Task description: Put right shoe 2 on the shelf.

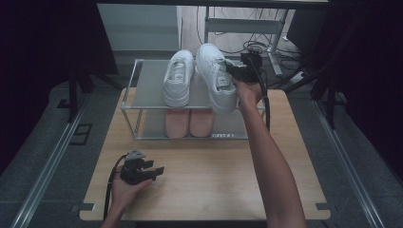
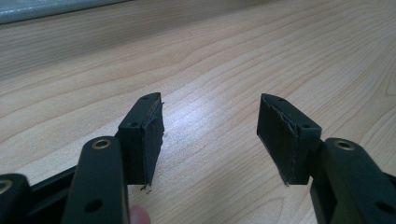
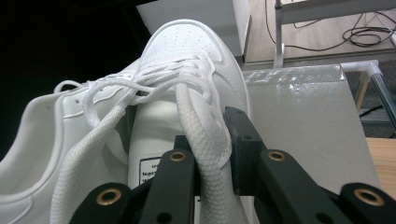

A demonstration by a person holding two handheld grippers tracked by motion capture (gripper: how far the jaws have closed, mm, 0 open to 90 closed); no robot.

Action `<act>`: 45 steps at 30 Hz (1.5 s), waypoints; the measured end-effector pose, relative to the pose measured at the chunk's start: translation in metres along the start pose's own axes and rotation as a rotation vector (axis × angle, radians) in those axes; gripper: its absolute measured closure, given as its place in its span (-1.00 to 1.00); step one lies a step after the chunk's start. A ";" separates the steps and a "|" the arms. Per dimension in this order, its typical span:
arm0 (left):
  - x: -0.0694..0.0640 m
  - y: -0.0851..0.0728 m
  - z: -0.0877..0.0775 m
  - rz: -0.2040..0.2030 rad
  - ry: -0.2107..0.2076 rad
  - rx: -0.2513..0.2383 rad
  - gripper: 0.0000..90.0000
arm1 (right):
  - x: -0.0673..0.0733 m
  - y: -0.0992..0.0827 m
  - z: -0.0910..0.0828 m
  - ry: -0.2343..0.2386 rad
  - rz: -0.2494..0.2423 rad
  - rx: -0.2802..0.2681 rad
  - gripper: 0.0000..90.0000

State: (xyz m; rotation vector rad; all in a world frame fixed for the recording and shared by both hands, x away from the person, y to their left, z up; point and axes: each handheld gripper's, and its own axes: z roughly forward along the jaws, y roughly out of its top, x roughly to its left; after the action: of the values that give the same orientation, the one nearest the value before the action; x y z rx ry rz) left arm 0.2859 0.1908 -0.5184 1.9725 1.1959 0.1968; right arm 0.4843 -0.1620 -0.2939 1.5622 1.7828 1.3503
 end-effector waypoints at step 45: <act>0.003 -0.001 0.002 -0.001 0.012 0.011 -0.08 | -0.006 0.000 -0.001 0.056 -0.042 -0.009 0.43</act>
State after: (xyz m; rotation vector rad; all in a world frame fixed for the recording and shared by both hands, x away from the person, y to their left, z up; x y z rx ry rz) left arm 0.2877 0.1927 -0.5211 1.9825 1.2077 0.2023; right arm 0.4850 -0.1685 -0.2952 1.4873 1.8299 1.3926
